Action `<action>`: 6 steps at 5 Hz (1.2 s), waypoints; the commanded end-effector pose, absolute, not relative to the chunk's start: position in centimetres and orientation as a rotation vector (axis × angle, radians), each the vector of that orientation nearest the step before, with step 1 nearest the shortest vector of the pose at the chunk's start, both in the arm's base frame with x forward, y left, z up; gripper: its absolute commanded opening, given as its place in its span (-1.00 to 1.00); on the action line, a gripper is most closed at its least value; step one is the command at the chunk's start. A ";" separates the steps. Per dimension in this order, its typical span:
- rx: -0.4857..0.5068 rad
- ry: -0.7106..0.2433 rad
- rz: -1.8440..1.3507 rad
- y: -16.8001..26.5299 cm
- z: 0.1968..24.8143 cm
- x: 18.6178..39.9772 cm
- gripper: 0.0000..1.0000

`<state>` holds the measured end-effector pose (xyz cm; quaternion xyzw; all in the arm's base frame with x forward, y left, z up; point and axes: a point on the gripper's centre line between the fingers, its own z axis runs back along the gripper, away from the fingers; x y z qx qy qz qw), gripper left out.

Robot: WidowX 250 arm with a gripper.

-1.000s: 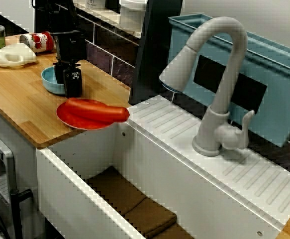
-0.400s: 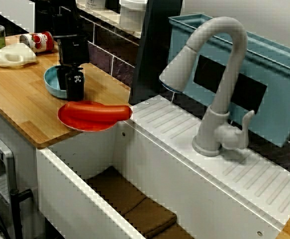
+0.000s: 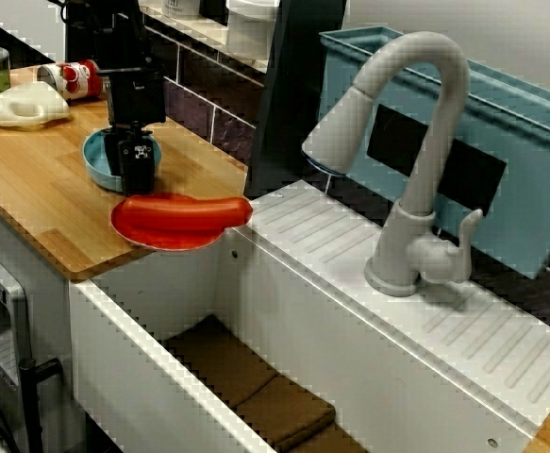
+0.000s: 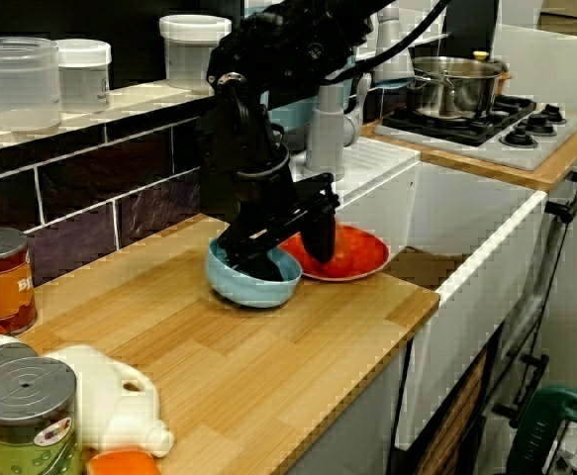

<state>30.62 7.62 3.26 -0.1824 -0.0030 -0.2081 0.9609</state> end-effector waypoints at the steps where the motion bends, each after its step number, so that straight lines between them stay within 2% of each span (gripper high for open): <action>1: -0.398 -0.034 -0.561 5.8 5.0 29.6 1.00; 3: -0.406 -0.011 -0.610 4.3 4.5 28.9 1.00; 6: -0.449 -0.027 -0.568 6.3 5.2 30.1 1.00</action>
